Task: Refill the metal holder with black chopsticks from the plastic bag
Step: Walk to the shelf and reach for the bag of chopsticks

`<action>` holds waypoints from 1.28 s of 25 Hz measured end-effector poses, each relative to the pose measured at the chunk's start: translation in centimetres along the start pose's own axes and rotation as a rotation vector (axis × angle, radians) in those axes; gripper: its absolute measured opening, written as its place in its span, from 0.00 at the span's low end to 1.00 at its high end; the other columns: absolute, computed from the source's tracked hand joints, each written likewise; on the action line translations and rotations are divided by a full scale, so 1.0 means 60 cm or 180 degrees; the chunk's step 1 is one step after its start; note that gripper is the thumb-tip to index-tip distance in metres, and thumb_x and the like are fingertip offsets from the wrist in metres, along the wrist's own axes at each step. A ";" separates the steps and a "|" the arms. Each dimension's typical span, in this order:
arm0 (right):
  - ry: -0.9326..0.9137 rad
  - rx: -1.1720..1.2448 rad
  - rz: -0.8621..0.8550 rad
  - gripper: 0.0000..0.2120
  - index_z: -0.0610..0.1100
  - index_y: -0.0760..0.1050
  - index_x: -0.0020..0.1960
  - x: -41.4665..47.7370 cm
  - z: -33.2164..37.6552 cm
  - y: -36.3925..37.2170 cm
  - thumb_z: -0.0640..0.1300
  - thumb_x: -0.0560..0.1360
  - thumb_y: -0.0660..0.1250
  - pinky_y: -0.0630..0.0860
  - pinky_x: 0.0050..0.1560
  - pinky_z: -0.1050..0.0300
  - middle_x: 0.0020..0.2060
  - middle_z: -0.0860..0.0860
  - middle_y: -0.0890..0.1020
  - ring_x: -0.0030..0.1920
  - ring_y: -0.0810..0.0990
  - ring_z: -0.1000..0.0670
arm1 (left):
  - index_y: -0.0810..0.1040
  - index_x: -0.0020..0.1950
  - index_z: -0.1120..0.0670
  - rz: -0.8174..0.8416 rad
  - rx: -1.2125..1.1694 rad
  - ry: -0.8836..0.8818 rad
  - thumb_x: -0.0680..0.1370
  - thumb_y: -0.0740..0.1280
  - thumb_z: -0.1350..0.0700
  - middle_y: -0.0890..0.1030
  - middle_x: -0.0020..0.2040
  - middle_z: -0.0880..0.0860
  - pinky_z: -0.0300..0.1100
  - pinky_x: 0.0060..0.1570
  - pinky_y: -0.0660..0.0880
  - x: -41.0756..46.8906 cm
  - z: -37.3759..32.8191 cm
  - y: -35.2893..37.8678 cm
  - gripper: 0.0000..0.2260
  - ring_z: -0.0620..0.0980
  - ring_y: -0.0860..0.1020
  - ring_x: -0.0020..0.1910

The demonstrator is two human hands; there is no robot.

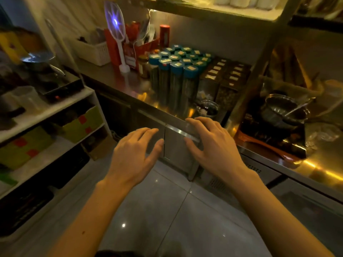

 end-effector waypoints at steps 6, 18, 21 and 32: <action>-0.0107 0.0069 -0.0264 0.24 0.54 0.63 0.72 0.172 -0.016 0.010 0.58 0.78 0.60 0.71 0.62 0.48 0.66 0.50 0.72 0.66 0.71 0.47 | 0.72 0.68 0.46 -0.0184 0.0005 0.0104 0.80 0.49 0.37 0.76 0.66 0.48 0.50 0.64 0.71 0.157 0.058 -0.002 0.24 0.48 0.72 0.66; -0.0251 0.0236 -0.0518 0.26 0.55 0.60 0.74 0.572 -0.123 0.047 0.59 0.78 0.59 0.69 0.65 0.45 0.70 0.50 0.70 0.69 0.68 0.47 | 0.71 0.68 0.46 -0.0421 0.0115 0.0264 0.81 0.50 0.37 0.75 0.66 0.48 0.47 0.64 0.68 0.547 0.141 0.042 0.22 0.47 0.72 0.66; -0.0237 0.0215 -0.0633 0.26 0.53 0.62 0.74 0.673 -0.160 0.056 0.58 0.78 0.60 0.68 0.65 0.46 0.70 0.49 0.70 0.69 0.68 0.46 | 0.70 0.69 0.47 -0.0439 0.0112 0.0344 0.80 0.49 0.36 0.75 0.67 0.49 0.51 0.65 0.70 0.661 0.158 0.053 0.24 0.48 0.72 0.67; 0.0167 -0.0277 -0.0959 0.27 0.51 0.63 0.73 0.968 -0.229 0.111 0.56 0.77 0.62 0.71 0.62 0.47 0.67 0.48 0.72 0.67 0.70 0.46 | 0.70 0.69 0.49 -0.0514 -0.0008 0.1035 0.78 0.58 0.38 0.75 0.67 0.51 0.53 0.64 0.72 1.022 0.249 0.117 0.24 0.51 0.74 0.65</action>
Point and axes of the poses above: each hand's wrist, its own x-axis towards the middle knuckle, its own y-axis out of the palm, z = x × y, the point moved 3 cm from there along x, towards the middle knuckle
